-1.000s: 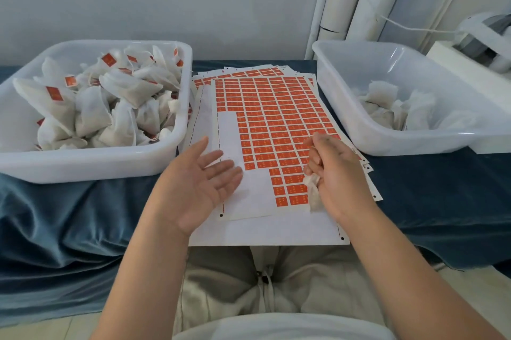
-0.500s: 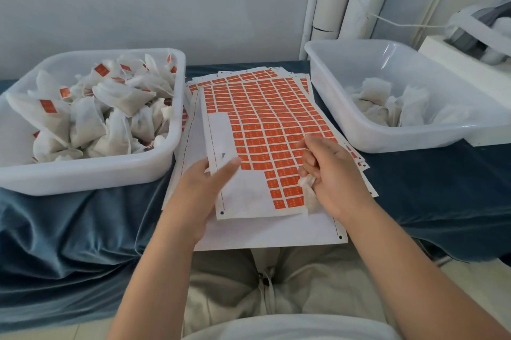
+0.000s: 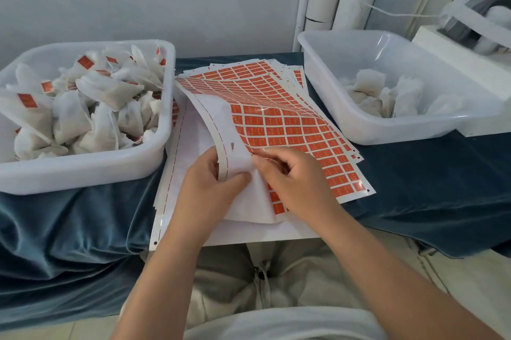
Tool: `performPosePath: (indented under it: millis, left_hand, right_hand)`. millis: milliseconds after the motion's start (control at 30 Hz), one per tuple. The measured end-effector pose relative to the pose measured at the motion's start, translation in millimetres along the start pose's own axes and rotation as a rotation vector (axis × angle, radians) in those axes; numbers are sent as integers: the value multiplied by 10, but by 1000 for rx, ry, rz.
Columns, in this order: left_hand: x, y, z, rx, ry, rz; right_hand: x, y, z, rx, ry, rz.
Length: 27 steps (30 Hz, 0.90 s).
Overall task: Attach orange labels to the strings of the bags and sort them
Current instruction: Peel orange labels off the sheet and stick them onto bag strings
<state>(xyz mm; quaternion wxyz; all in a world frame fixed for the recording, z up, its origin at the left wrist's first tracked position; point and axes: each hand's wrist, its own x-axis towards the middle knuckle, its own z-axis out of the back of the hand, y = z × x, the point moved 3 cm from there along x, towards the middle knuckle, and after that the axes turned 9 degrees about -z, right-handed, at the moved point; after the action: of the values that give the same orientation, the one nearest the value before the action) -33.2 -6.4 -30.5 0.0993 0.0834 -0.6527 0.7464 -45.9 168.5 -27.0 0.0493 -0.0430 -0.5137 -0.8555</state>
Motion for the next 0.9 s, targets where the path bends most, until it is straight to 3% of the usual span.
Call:
performPosePath:
  millis: [333,433,533,600,700,800,867,900]
  left_hand:
    - [-18,6,36,53,-27,9]
    - [-16,36,61,42,-67,71]
    - [13,63,121,135,-142,92]
    - [31,65,148,237,-212,75]
    - [8,60,134,530,-280,35]
    - [-57,-50,16,840,-328,-189]
    - [-68,-100,-74,679,-258,-235]
    - [-64,-97,-127,488,-168,-162]
  right_hand:
    - [-15,-20,0,-201,-159,242]
    - [14,-56,64,-46,-145,53]
    - [28,-95,196,356,-163,-259]
    - [46,-82,309,527,-181,-352]
    - [65,-19,452,574,-157,-365]
    - [49,36,480,578,-114,-330]
    - [19,71,441,590,-81,-313]
    - [2,94,405,585,-56,-306]
